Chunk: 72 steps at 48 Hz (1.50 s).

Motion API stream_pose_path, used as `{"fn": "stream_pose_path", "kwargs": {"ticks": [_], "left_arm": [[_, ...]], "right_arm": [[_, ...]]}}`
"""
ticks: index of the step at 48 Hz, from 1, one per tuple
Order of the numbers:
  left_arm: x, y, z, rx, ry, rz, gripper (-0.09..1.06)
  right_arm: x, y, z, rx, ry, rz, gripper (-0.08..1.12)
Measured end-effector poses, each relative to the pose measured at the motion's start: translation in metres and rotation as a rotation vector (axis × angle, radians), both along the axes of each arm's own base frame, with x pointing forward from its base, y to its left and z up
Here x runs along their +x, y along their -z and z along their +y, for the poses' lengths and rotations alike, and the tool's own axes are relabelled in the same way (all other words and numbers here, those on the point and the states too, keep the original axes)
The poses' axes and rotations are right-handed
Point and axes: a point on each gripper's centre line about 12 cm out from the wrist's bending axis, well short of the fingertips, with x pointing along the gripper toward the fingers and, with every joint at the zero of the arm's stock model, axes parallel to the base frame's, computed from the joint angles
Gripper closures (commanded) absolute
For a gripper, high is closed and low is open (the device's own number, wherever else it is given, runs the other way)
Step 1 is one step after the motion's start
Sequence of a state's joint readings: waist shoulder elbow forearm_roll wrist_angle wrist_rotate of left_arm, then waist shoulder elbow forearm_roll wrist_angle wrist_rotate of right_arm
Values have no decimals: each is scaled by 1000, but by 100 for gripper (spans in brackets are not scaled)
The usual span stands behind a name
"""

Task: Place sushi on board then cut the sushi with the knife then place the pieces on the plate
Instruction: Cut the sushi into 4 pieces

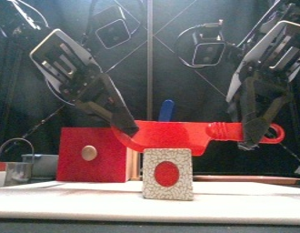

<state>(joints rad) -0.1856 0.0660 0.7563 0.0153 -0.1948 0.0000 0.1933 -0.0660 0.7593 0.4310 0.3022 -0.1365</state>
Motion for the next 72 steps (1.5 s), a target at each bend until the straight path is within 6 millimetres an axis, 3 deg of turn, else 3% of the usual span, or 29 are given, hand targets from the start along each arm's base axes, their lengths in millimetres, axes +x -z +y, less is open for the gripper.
{"fn": "stream_pose_path", "kwargs": {"ticks": [27,44,72], "left_arm": [[5,23,2,20,-7,98,62],[8,22,4,29,-6,108,62],[7,-14,7,42,12,17,62]], "right_arm": [[5,26,-12,-55,-8,62,76],[8,26,-23,-96,-18,60,76],[8,-13,-20,-83,-66,70,76]]}}
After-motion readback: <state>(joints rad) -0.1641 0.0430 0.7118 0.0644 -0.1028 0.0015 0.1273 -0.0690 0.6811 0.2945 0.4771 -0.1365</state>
